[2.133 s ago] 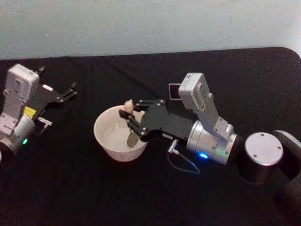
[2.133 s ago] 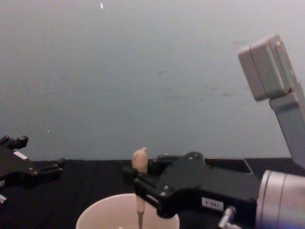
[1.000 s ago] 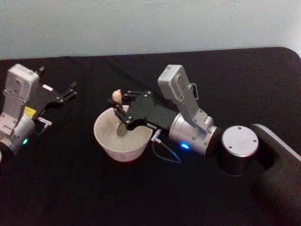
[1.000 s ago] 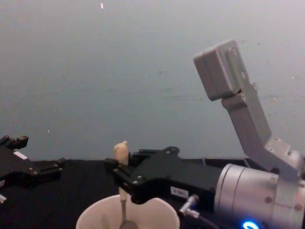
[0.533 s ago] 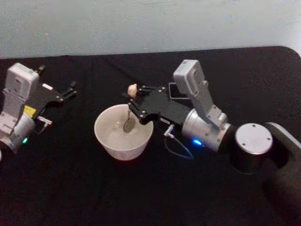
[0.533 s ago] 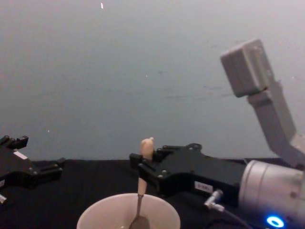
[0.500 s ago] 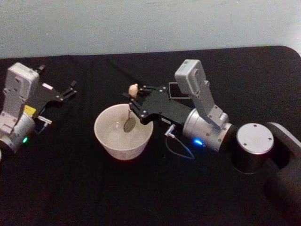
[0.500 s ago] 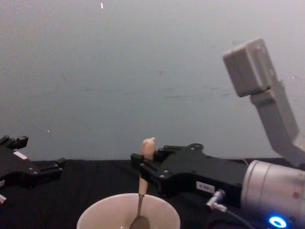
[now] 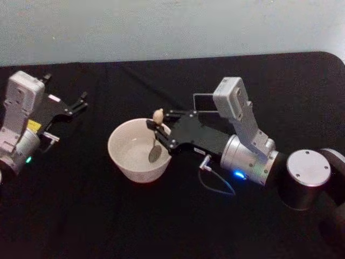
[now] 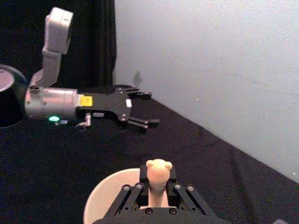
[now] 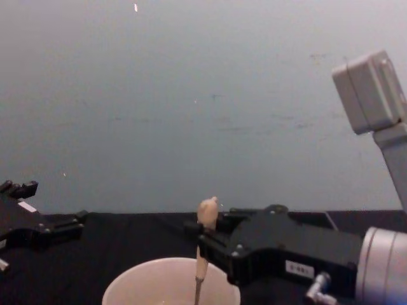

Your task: Pick up the stirring spoon with one hand, stir inside the cup, then place it back in its original position.

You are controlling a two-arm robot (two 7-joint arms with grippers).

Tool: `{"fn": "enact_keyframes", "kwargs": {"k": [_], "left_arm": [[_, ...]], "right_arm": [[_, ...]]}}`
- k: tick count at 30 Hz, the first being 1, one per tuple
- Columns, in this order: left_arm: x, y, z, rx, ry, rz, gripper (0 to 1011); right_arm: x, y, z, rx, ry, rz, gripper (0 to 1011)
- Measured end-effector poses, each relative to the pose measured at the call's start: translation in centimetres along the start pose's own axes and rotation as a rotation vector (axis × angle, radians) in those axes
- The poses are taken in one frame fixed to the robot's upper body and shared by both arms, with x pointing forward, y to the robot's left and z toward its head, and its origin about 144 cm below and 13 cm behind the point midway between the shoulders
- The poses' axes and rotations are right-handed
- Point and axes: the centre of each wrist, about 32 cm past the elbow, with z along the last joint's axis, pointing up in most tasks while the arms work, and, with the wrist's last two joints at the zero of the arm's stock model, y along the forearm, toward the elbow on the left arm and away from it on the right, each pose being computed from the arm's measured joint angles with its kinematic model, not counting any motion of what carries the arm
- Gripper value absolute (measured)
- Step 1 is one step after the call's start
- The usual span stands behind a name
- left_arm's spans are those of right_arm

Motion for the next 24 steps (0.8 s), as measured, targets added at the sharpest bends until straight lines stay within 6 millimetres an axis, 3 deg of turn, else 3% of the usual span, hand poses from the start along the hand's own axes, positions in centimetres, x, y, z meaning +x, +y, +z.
{"fn": "enact_keyframes", "kwargs": {"k": [11,24], "left_arm": [[0.0,0.0,0.0,0.000,0.000,0.000,1001],[0.0,0.0,0.0,0.000,0.000,0.000,1001]], "right_arm": [[-0.8,-0.7,0.0,-0.015,0.003,0.060,211],[-1.7,0.4,0.5,0.011,0.010,0.099,211]]}}
